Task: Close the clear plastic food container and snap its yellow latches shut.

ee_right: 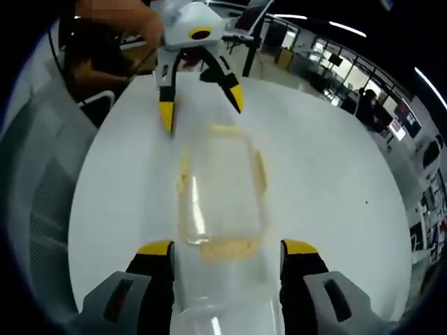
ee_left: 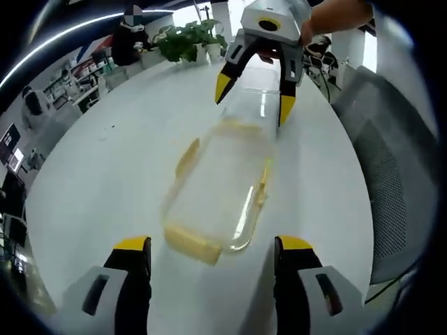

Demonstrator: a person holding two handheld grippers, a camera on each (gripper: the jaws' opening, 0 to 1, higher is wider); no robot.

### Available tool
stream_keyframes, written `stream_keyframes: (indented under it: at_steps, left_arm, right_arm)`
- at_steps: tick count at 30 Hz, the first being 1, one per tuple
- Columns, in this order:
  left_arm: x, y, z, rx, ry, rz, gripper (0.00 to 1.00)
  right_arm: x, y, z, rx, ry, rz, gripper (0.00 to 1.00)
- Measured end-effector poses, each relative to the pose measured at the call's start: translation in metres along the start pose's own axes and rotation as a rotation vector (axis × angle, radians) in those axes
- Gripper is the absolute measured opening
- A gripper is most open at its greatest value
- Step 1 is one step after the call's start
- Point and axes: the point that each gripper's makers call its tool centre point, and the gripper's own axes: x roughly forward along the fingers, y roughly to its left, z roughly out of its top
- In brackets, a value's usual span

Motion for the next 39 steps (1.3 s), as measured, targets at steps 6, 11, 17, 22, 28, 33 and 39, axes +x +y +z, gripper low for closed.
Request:
stream_keyframes:
  at_steps: [6,11,17,22,28,33,39]
  left_arm:
    - [0.006,0.002,-0.004,0.071,0.046,-0.036,0.68]
    - [0.008,0.003,-0.009,0.118,0.086,-0.074,0.65]
    - [0.009,0.008,-0.008,0.149,0.097,-0.091,0.62]
    - [0.014,0.009,-0.012,0.186,0.125,-0.121,0.61]
    - [0.017,0.011,-0.012,0.204,0.137,-0.144,0.6]
    - [0.02,0.009,-0.013,0.222,0.147,-0.172,0.59]
    - [0.021,0.012,-0.012,0.233,0.154,-0.197,0.58]
  right_arm:
    - [0.009,0.0,-0.003,-0.002,0.043,0.039,0.6]
    - [0.013,0.0,-0.003,-0.001,0.057,0.057,0.6]
    - [0.018,-0.001,-0.008,0.003,0.097,0.079,0.6]
    - [0.021,0.002,-0.012,0.007,0.119,0.108,0.59]
    - [0.024,0.0,-0.016,0.024,0.133,0.13,0.59]
    - [0.028,0.0,-0.019,0.015,0.149,0.14,0.59]
    - [0.031,0.001,-0.023,0.015,0.165,0.163,0.57]
